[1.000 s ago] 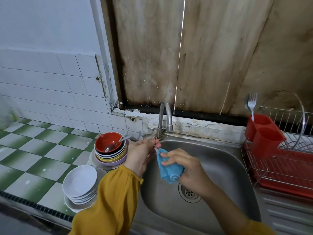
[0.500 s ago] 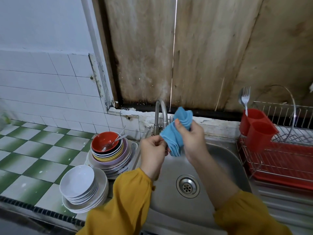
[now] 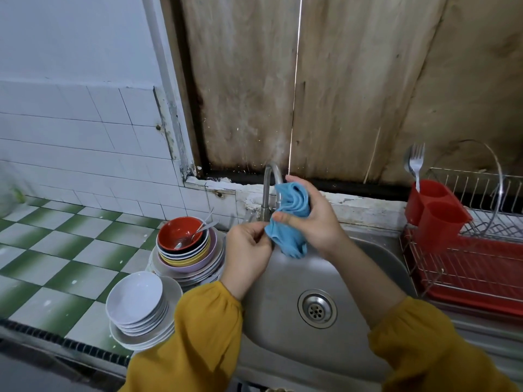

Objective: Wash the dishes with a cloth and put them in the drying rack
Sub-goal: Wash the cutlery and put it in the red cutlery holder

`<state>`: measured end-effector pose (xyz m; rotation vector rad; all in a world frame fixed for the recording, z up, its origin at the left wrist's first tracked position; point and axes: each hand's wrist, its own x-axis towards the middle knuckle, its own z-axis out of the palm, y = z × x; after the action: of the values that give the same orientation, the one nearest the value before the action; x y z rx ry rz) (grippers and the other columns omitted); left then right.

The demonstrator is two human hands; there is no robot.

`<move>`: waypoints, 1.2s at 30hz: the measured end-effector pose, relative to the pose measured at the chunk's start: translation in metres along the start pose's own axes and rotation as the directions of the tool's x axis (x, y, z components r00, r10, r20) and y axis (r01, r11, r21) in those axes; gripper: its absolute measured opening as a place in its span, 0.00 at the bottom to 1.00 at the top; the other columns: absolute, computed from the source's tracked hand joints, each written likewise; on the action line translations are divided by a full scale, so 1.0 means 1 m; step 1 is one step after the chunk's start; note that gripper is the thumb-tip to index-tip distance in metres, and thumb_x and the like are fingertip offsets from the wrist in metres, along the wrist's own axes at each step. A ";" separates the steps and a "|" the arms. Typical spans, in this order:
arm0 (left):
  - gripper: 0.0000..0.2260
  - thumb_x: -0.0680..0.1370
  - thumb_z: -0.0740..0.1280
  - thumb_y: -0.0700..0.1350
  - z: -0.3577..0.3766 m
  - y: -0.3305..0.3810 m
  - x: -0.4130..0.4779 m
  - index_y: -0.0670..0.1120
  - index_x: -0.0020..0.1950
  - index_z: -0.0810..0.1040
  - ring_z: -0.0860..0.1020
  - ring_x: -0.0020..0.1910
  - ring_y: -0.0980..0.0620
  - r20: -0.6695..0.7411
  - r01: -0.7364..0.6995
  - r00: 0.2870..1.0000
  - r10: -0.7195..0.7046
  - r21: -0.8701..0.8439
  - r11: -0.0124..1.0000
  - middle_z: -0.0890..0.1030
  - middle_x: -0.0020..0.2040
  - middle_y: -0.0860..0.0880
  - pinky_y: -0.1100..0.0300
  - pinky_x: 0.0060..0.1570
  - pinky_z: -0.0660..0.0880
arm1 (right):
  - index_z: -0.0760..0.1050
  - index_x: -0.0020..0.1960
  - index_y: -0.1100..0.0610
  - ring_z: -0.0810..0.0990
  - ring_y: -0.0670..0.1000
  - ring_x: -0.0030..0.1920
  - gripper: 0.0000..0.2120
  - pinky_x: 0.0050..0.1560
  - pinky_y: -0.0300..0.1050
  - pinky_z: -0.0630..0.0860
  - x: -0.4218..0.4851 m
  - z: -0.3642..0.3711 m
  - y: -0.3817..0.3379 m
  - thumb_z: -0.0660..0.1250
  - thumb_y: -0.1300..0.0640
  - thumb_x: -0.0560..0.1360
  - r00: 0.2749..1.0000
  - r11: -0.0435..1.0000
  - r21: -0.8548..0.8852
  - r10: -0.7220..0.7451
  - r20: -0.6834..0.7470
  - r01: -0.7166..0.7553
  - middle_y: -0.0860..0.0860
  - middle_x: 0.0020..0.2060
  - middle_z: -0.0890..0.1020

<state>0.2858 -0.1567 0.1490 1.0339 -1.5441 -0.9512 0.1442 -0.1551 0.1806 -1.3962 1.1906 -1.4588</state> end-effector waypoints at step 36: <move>0.05 0.73 0.73 0.35 -0.001 0.028 0.029 0.38 0.46 0.79 0.75 0.53 0.57 -0.326 0.117 0.921 -0.213 -0.291 0.949 0.73 0.60 0.47 0.53 0.61 0.73 | 0.73 0.47 0.50 0.79 0.48 0.43 0.05 0.45 0.43 0.76 -0.031 0.025 0.007 0.67 0.57 0.78 0.994 0.926 -0.363 0.105 -0.025 -0.107 0.45 0.39 0.78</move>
<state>0.2788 -0.1747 0.1843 1.0848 -1.0113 -0.9955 0.1712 -0.1303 0.1647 -1.5422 1.5750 -1.2072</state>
